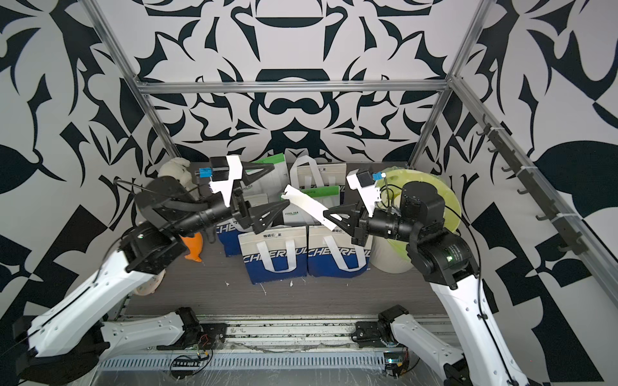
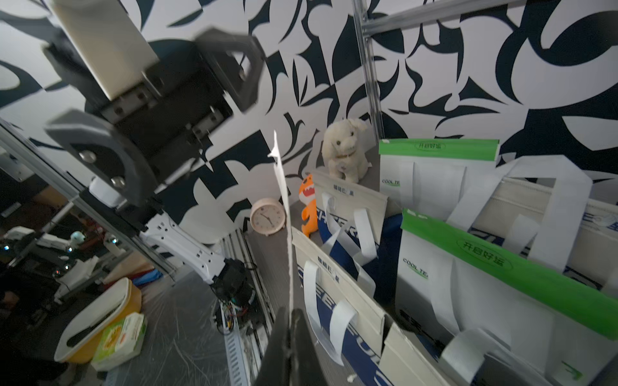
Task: Shred takeout receipts and throw away
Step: Shred the takeout receipt.
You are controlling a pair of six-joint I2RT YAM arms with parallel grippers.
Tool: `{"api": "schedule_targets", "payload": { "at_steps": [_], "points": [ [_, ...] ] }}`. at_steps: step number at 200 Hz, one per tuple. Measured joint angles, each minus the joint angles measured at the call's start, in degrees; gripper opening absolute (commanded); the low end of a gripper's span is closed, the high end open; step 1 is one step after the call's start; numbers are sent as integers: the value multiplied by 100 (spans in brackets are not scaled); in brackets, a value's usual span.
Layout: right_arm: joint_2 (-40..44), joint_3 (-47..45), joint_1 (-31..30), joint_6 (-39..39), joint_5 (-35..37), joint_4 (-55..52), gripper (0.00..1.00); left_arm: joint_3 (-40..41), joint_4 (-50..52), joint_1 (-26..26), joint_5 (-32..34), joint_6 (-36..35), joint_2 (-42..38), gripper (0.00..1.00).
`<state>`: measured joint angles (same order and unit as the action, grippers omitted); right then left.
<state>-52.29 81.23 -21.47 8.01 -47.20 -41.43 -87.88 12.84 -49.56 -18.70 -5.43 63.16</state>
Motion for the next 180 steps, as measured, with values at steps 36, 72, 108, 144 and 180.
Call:
{"api": "schedule_targets", "payload": {
  "at_steps": [36, 72, 108, 144, 180],
  "points": [
    [50, -20, 0, -420, -149, -651, 0, -1700, 2000, 393, -1447, -721, 780, 80],
    [138, -275, 0, -350, -385, -573, 0, -1637, 2608, 391, -2409, -855, 1606, 71],
    [125, -341, 0, -262, -525, -444, 0, -1202, 2570, 376, -2723, -494, 1996, 56],
    [122, -387, 0, -175, -544, -306, 0, -1165, 2256, 308, -2898, -208, 2011, 49],
    [122, -400, 0, -149, -546, -240, 0, -664, 1749, 267, -3005, -2, 1843, 35]
  ]
}}
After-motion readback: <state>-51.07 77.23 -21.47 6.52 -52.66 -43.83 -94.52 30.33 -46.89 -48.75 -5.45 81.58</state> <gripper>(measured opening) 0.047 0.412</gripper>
